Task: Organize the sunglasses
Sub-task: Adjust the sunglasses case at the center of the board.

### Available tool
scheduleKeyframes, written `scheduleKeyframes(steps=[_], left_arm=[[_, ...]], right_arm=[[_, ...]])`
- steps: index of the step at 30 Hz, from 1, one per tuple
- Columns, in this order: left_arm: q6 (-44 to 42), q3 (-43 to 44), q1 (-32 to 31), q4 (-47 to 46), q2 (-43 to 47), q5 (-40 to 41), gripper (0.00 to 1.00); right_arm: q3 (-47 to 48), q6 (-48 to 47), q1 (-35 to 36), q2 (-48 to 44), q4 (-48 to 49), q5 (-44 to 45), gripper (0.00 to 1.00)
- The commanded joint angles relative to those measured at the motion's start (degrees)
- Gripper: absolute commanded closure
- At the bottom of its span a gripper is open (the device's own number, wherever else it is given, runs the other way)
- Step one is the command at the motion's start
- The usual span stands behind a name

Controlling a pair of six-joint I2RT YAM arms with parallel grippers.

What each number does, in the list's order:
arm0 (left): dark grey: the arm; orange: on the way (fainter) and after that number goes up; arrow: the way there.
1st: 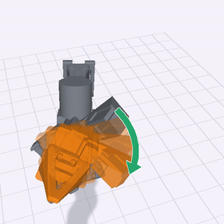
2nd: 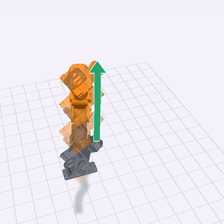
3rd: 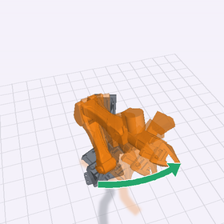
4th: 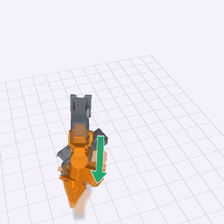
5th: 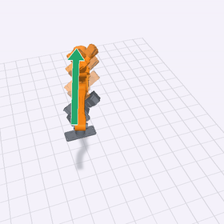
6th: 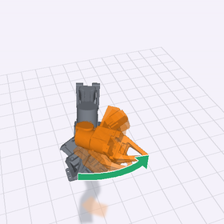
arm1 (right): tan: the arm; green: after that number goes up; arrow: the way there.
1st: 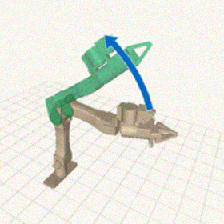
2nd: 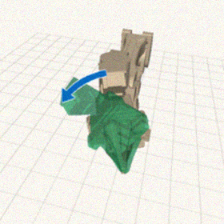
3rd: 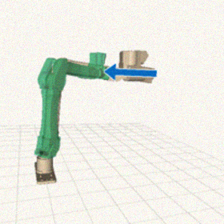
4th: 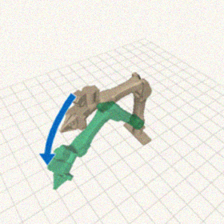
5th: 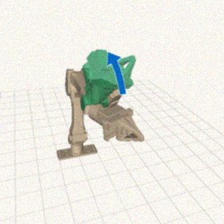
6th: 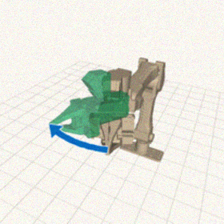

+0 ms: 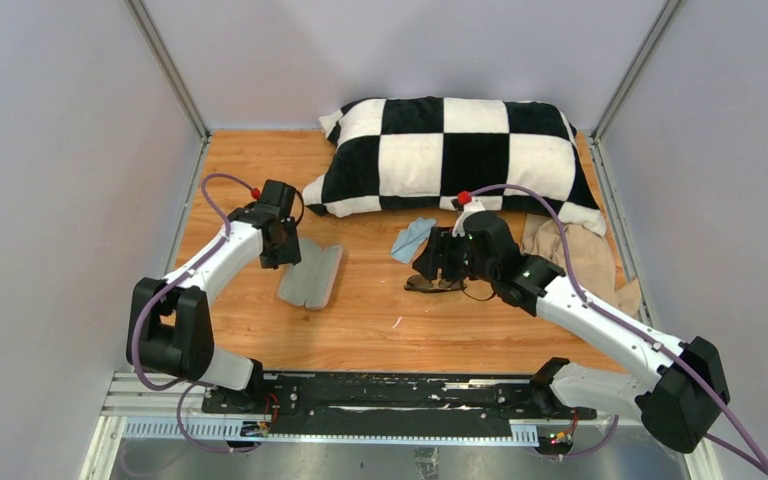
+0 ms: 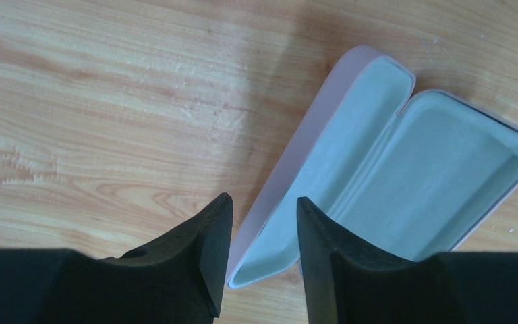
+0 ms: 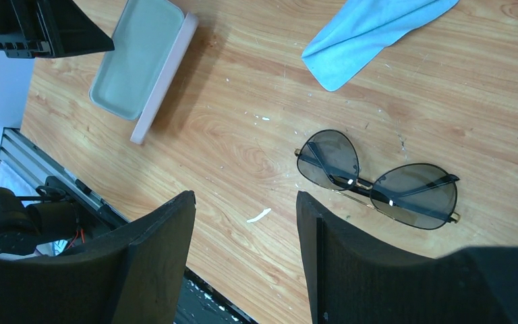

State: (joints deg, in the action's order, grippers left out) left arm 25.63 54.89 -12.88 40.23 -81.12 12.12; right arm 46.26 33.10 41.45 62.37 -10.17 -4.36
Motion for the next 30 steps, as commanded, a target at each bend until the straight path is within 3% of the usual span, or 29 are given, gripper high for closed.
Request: scheduleKeyframes(steps=[1, 14, 30], left_arm=[[-1.7, 2.3, 0.0, -2.3, -2.3, 1.1, 0.57], [-2.0, 5.1, -0.2, -2.9, -9.1, 2.0, 0.79], [2.3, -0.3, -0.2, -8.5, -12.8, 0.5, 0.76]], right_arm=[[1.4, -1.7, -0.5, -1.5, -2.3, 1.5, 0.38], [-1.4, -2.3, -0.6, -5.1, -2.3, 3.4, 0.38], [-4.4, -3.1, -0.6, -11.9, -5.4, 4.3, 0.39]])
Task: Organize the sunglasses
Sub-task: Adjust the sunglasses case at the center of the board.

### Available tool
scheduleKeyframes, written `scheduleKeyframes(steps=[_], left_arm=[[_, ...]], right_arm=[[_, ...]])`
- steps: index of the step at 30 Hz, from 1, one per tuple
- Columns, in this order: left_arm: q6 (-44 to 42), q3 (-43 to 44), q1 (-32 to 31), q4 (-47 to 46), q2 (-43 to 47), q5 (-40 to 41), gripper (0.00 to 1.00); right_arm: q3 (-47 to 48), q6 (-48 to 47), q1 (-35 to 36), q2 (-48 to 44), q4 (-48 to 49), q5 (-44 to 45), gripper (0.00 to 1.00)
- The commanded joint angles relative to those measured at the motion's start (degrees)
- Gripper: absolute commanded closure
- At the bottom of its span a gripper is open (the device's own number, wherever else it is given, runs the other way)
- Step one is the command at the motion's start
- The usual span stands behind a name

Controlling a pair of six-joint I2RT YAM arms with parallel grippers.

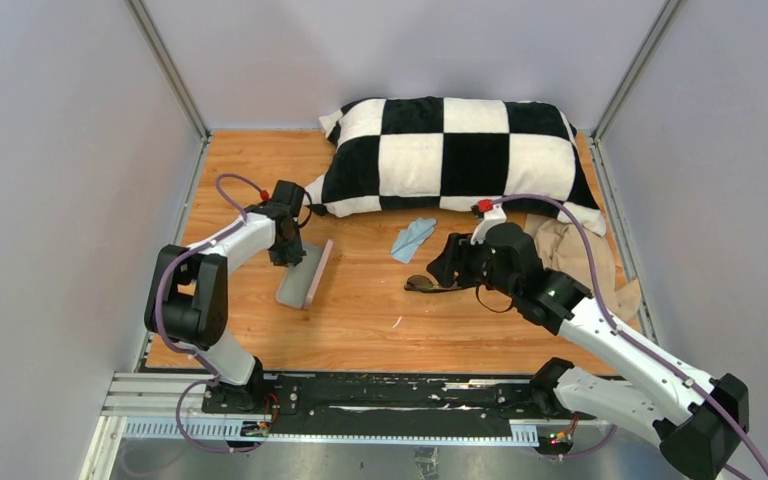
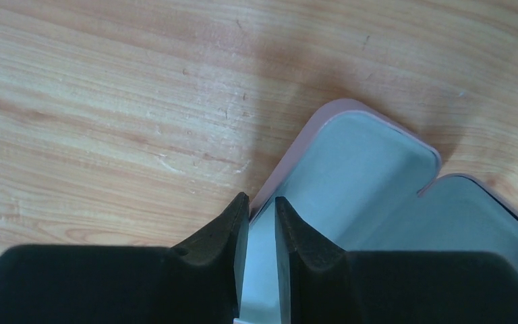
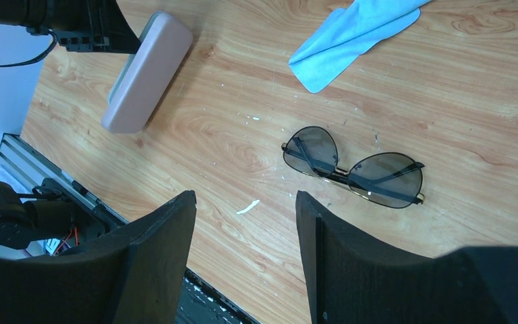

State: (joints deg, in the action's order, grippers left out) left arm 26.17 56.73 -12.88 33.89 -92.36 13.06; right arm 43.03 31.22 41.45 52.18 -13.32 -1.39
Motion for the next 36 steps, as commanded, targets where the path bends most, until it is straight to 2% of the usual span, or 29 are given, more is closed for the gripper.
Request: scheduleKeyframes(steps=[1, 5, 11, 15, 20, 33, 36], left_arm=[[1.9, -2.7, -0.2, -2.7, -1.6, -0.7, 0.76], [3.6, -5.5, -0.2, -5.2, -0.9, -1.7, 0.80], [7.1, -9.4, -0.2, -7.9, 1.7, -5.0, 1.00], [10.5, -10.2, -0.1, -8.6, 4.1, -4.7, 1.00], [19.9, -12.5, 0.6, -11.3, 7.3, -4.1, 1.00], [57.6, -28.7, 0.6, -24.6, 13.9, -2.3, 1.00], [57.8, -29.2, 0.6, -25.1, 14.8, -2.3, 0.99]], right_arm=[[-1.3, -1.3, -0.6, -1.8, -2.3, 1.4, 0.39], [-1.9, -1.3, -0.6, -2.0, -2.6, 1.3, 0.39], [-2.2, -0.4, -0.6, -2.8, -3.4, 3.8, 0.39], [-1.7, -1.0, -0.7, -2.0, -3.8, 4.0, 0.39], [-0.8, -1.8, -0.6, -0.9, -4.3, 3.8, 0.40], [-1.3, -2.6, -0.7, -3.7, -8.4, 6.6, 0.39], [-1.4, -2.8, -0.7, -3.9, -8.8, 7.0, 0.39]])
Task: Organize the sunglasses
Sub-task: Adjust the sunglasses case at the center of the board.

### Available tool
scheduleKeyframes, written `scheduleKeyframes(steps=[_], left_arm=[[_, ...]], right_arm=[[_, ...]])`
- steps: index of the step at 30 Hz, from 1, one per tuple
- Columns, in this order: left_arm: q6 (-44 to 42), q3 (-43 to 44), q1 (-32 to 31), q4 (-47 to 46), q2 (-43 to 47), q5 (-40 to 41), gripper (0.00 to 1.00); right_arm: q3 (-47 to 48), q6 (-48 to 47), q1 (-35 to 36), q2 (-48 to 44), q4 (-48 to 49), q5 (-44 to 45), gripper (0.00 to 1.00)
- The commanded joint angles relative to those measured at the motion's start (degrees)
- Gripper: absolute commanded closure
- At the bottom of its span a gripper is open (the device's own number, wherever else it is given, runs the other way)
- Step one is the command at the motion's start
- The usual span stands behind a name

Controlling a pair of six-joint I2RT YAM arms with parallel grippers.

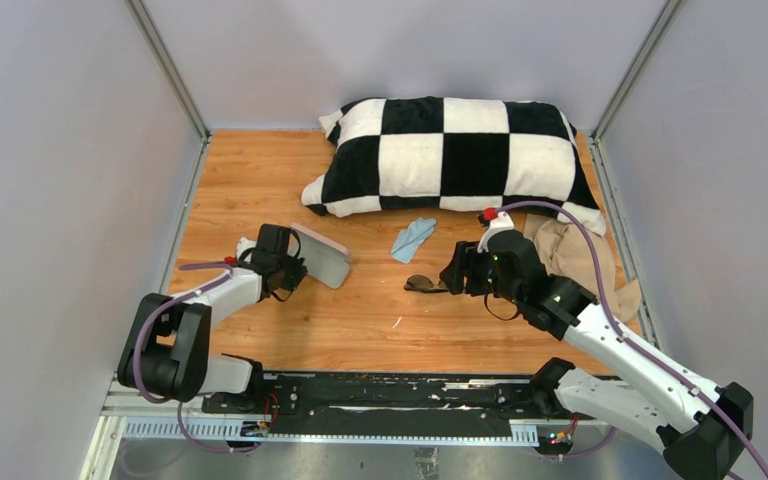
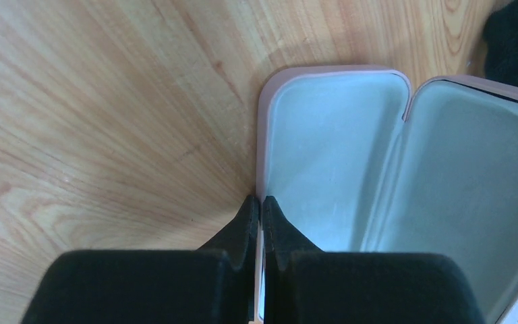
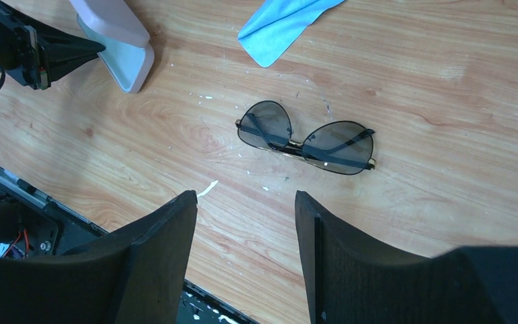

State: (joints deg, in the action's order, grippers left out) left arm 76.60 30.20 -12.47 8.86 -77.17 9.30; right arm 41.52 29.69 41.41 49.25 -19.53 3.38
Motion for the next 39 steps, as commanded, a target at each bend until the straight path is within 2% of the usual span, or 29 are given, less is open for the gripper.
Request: scheduleKeyframes(steps=[1, 4, 6, 11, 17, 21, 25, 28, 30, 33, 35, 39], left_arm=[[6.6, -1.9, 0.2, 1.0, -0.3, 1.4, 0.97], [5.0, -0.4, 0.2, 4.2, 0.3, 1.5, 0.96], [4.6, -0.1, 0.2, 5.7, 1.3, 2.5, 0.92], [4.3, 0.2, 0.2, 7.2, 2.7, 3.0, 0.64], [2.7, -0.1, 0.2, 6.3, 3.3, 2.0, 0.53], [-1.4, 1.5, 0.2, 7.7, 5.5, 2.3, 0.46], [-6.7, 4.2, 0.2, 11.2, 7.5, 2.5, 0.45], [-11.7, 6.8, 0.2, 13.8, 8.1, 5.7, 0.48], [-18.2, 9.4, 0.2, 14.6, 6.6, 7.3, 0.53], [-26.8, 15.2, 0.2, 17.9, 1.0, 6.4, 0.54], [-27.8, 17.4, 0.2, 19.8, -1.8, 4.8, 0.53], [-25.1, 14.1, 0.2, 15.9, -1.2, 5.4, 0.53]], right_arm=[[0.1, -1.3, -0.6, -0.9, -2.7, 2.3, 0.39], [0.6, -3.0, -0.8, 0.1, -2.7, 2.9, 0.39], [1.6, -5.1, -1.0, 0.7, -3.2, 4.4, 0.39], [3.7, -8.7, -1.9, 1.2, -3.6, 6.2, 0.39], [4.0, -9.9, -2.3, 1.5, -3.6, 6.5, 0.39], [4.0, -10.1, -2.3, 1.9, -3.6, 5.9, 0.39], [4.2, -10.2, -2.4, 2.8, -3.4, 5.5, 0.39], [4.3, -10.0, -2.4, 3.1, -3.0, 4.9, 0.39], [4.2, -9.9, -2.4, 3.1, -2.7, 4.4, 0.40], [3.9, -9.7, -2.4, 2.9, -2.6, 4.0, 0.40], [3.5, -9.6, -2.5, 2.8, -2.6, 3.9, 0.40], [3.1, -8.8, -2.4, 2.5, -2.6, 3.9, 0.40]])
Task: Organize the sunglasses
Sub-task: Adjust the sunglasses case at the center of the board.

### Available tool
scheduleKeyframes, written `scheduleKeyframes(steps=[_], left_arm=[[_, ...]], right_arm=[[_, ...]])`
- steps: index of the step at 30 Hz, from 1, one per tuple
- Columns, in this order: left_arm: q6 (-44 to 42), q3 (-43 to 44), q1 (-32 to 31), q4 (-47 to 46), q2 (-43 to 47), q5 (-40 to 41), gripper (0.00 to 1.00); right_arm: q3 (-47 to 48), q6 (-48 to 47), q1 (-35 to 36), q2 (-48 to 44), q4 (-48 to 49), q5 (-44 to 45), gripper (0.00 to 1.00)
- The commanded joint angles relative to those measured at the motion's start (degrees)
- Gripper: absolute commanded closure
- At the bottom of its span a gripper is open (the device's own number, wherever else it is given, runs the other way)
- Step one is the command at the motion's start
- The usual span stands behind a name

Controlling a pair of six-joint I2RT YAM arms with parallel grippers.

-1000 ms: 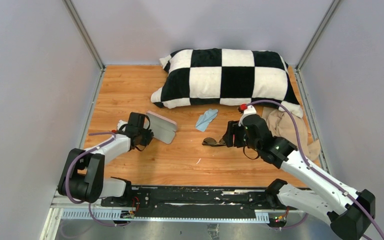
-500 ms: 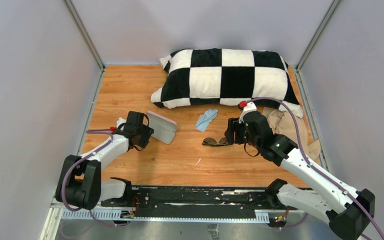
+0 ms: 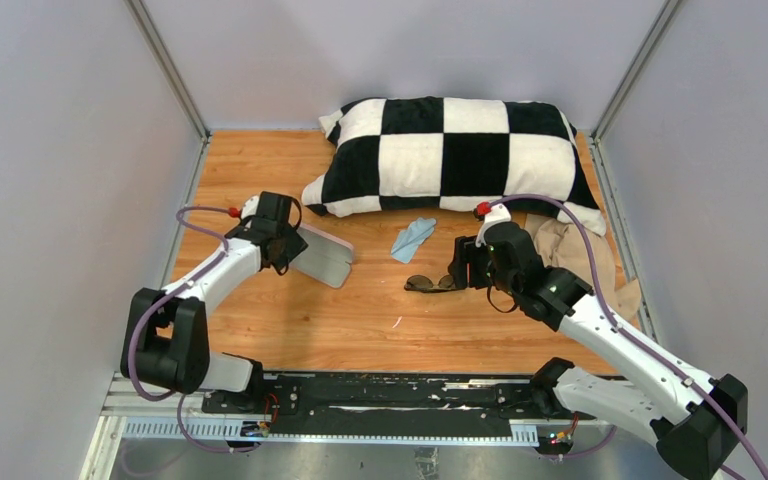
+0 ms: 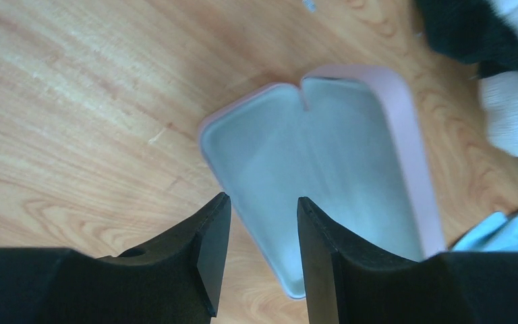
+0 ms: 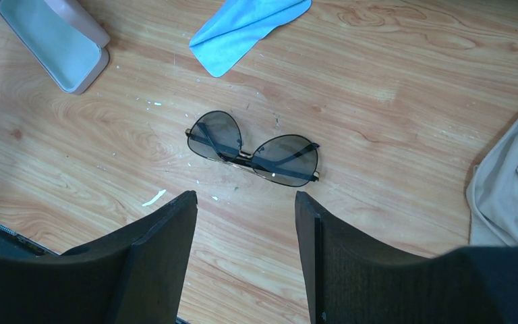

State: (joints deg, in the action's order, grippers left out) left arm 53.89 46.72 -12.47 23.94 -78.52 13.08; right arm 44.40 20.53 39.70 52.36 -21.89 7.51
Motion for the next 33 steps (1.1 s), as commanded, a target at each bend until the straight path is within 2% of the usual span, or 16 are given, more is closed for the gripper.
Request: scheduleKeyframes(steps=[1, 4, 7, 9, 11, 17, 20, 27, 30, 33], left_arm=[[-2.9, -2.6, 0.2, 0.1, 0.2, 2.5, 0.53], [-7.6, 0.9, 0.2, 2.9, -3.3, 5.0, 0.54], [-12.9, 4.7, 0.2, 3.6, -7.4, 1.5, 0.52], [-12.2, 3.6, 0.2, 2.4, -7.9, -0.9, 0.50], [-9.8, 1.1, 0.2, 1.4, -7.3, 0.1, 0.51], [-6.5, -3.7, 0.2, 0.0, -5.2, 2.1, 0.57], [-5.4, -5.1, 0.2, -1.8, -4.7, 1.7, 0.66], [1.7, -7.8, 0.2, -2.0, -3.2, 1.7, 1.00], [9.6, -11.1, 0.2, -4.4, -1.3, -0.7, 1.00], [18.6, -17.0, -0.9, -15.1, 0.9, -5.1, 1.00]], right_arm=[[0.1, 0.7, -0.8, -0.8, -0.3, -0.3, 0.40], [-0.2, 0.9, -0.7, -1.8, -0.4, -0.1, 0.40], [-0.3, 0.8, -0.7, -2.0, -0.8, 0.0, 0.40], [-0.3, 0.8, -0.8, -1.9, -0.9, 0.1, 0.40], [-0.2, 1.1, -0.7, -1.6, -0.9, 0.2, 0.40], [0.0, 1.4, -0.8, -1.7, -0.7, -0.1, 0.40], [-0.1, 1.2, -0.8, -1.9, -0.7, 0.0, 0.40], [-0.5, 1.4, -0.8, -2.4, -0.8, -0.3, 0.40], [-0.5, 1.5, -0.8, -2.4, -0.8, -0.8, 0.40], [-0.1, 1.3, -0.8, -1.7, -1.6, -1.4, 0.40]])
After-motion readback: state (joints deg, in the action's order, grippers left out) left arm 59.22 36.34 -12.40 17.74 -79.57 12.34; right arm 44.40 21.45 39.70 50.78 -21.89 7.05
